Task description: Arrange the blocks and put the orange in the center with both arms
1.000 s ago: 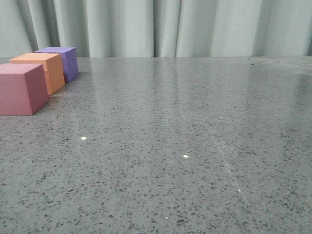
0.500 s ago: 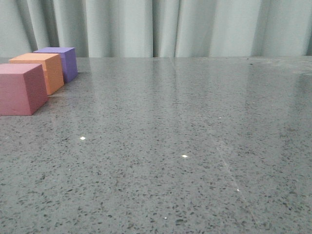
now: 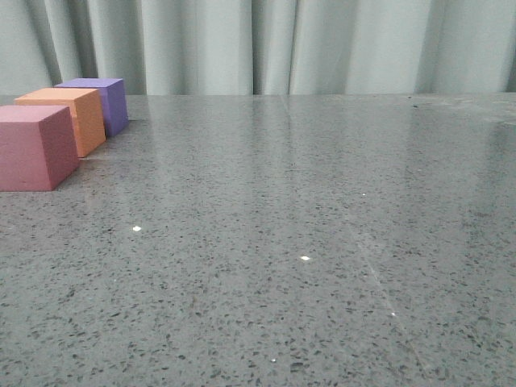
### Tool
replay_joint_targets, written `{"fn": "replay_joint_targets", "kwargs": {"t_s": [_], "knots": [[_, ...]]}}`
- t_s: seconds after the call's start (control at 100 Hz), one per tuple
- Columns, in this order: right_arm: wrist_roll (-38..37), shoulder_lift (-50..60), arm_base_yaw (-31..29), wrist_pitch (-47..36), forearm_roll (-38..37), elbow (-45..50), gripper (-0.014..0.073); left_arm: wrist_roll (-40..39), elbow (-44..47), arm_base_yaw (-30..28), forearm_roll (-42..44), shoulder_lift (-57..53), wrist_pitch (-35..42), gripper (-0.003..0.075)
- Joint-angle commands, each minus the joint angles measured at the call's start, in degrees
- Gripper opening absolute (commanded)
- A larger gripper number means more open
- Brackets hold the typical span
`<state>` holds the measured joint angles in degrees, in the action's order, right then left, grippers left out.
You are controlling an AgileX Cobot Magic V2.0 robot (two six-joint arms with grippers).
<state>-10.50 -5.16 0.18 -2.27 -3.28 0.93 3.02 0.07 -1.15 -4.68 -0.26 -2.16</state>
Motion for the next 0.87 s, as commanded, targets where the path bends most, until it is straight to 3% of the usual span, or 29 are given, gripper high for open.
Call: {"fn": "replay_joint_targets", "kwargs": {"t_s": [0.0, 0.18, 0.86], "knots": [[0.37, 2.54, -1.08, -4.20, -0.81, 0.46, -0.0122, -0.13, 1.05, 0.17, -0.47, -1.80, 4.50, -0.0019], [0.37, 7.37, -1.48, 2.81, -0.97, 0.32, -0.0122, -0.13, 1.05, 0.17, -0.47, -1.80, 4.50, -0.0019], [0.37, 7.23, -1.48, 3.14, -0.97, 0.32, -0.0122, -0.13, 1.05, 0.17, -0.47, -1.80, 4.50, -0.0019]]}}
